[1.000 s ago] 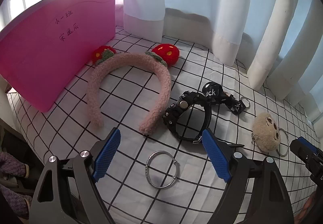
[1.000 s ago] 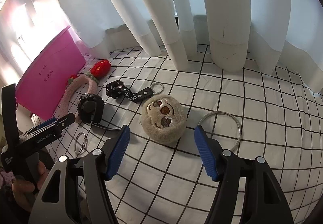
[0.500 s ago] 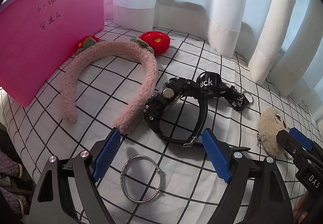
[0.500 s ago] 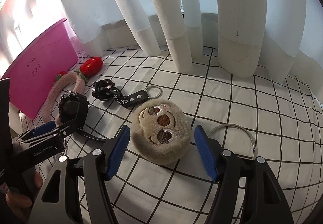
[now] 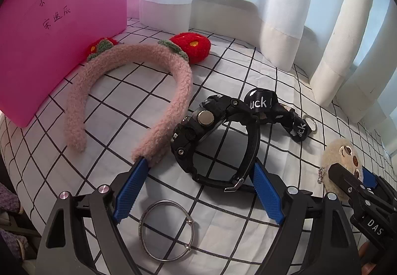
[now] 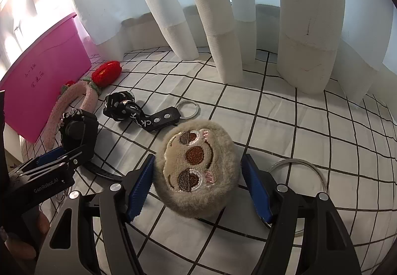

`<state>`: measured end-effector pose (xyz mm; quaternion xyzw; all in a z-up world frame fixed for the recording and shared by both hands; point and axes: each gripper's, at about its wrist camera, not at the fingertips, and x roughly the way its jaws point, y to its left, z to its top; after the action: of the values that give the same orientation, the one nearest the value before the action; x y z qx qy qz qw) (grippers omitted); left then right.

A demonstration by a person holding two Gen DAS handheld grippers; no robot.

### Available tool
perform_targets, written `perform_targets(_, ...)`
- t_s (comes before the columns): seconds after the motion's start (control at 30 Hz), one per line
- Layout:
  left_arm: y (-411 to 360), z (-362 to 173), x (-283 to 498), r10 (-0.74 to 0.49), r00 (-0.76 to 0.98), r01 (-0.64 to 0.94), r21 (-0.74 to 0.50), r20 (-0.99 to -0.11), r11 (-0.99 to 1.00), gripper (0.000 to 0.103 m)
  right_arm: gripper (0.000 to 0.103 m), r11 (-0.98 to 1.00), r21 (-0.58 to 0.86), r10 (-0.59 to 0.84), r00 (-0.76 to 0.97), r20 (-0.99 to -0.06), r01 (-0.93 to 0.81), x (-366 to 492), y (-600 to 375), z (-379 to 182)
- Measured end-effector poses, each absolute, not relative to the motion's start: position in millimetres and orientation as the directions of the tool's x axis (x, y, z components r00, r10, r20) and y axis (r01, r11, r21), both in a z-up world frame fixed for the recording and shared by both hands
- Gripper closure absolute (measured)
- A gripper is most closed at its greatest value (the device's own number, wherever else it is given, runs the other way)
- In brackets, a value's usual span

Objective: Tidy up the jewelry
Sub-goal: 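Grasp the black watch with the left tool while the right tool grasps the plush sloth keychain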

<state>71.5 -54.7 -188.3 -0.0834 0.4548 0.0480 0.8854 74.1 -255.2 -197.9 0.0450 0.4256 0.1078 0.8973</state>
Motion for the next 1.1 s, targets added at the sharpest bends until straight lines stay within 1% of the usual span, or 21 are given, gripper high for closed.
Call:
perform_targets(0.13,-57,-189,80,0.011,0.579,-0.162,-0.102,-0.815,0.981,0.019,0.036,0.971,0.174,0.237,0.603,-0.762,-0.163,78,-254,-203)
perform_targets(0.33,-65,-191,89,0.041,0.571,-0.149,-0.054,-0.820,0.987,0.019,0.036,0.973,0.150,0.229,0.611,-0.758,-0.178,79,-251,-206)
perform_targets(0.4,-67,-191,90,0.055,0.571,-0.148,-0.037,-0.819,0.988,0.021,0.036,0.972,0.143,0.229,0.612,-0.757,-0.187,79,-250,-206)
perform_targets(0.43,-68,-191,89,0.064,0.574,-0.149,-0.027,-0.816,0.988,0.029,0.036,0.972,0.140,0.229,0.613,-0.756,-0.190,79,-250,-206)
perform_targets(0.47,-68,-191,89,0.064,0.577,-0.145,-0.025,-0.814,0.989,0.033,0.038,0.972,0.135,0.226,0.615,-0.755,-0.192,78,-249,-206)
perform_targets(0.5,-68,-190,88,0.053,0.581,-0.137,-0.033,-0.813,0.990,0.036,0.042,0.972,0.131,0.225,0.617,-0.754,-0.195,78,-249,-206)
perform_targets(0.53,-67,-190,87,0.051,0.581,-0.137,-0.036,-0.813,0.990,0.038,0.042,0.971,0.130,0.227,0.619,-0.752,-0.198,78,-248,-205)
perform_targets(0.67,-66,-189,83,0.042,0.586,-0.135,-0.046,-0.809,0.990,0.040,0.045,0.971,0.126,0.229,0.629,-0.743,-0.205,74,-247,-203)
perform_targets(0.9,-62,-186,74,-0.008,0.587,-0.140,-0.111,-0.810,0.984,0.040,0.045,0.966,0.171,0.258,0.647,-0.718,-0.195,70,-255,-196)
perform_targets(1.1,-62,-182,64,-0.017,0.591,-0.134,-0.119,-0.806,0.984,0.040,0.045,0.962,0.188,0.273,0.648,-0.711,-0.199,64,-255,-192)
